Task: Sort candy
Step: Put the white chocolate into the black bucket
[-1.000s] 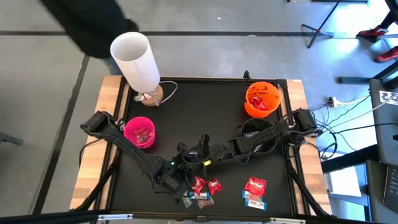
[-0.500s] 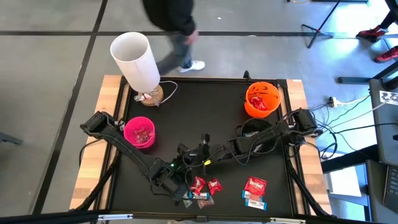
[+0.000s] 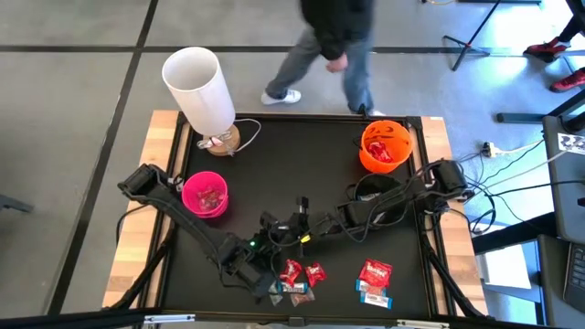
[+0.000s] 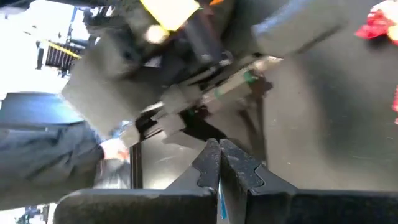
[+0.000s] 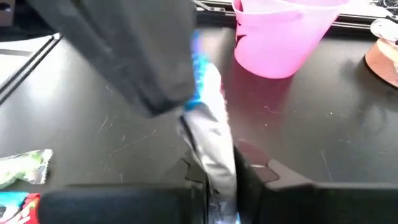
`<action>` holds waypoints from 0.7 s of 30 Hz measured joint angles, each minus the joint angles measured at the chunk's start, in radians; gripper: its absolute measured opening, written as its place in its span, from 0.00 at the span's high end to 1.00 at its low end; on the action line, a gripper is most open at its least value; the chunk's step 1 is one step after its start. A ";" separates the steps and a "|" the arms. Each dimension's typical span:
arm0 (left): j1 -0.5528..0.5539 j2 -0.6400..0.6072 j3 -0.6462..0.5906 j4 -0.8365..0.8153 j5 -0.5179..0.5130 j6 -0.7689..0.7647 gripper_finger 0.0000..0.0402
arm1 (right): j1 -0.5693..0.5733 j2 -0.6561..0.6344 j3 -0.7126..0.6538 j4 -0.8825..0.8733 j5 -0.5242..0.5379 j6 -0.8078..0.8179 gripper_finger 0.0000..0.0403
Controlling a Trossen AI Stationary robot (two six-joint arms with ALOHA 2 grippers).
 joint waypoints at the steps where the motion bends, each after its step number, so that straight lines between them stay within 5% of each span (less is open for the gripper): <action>1: -0.005 -0.005 0.000 0.000 0.007 0.011 1.00 | 0.000 -0.002 0.000 0.002 -0.003 0.005 0.88; 9: -0.063 -0.092 0.000 0.001 0.015 -0.010 0.87 | -0.001 -0.079 0.002 -0.056 -0.015 0.021 0.96; 17: -0.146 -0.198 0.000 -0.001 -0.166 -0.128 0.69 | 0.000 -0.228 0.002 -0.244 -0.020 0.023 0.89; 21: -0.163 -0.264 -0.007 -0.005 -0.081 -0.182 0.66 | 0.000 -0.356 0.002 -0.374 0.009 0.055 0.90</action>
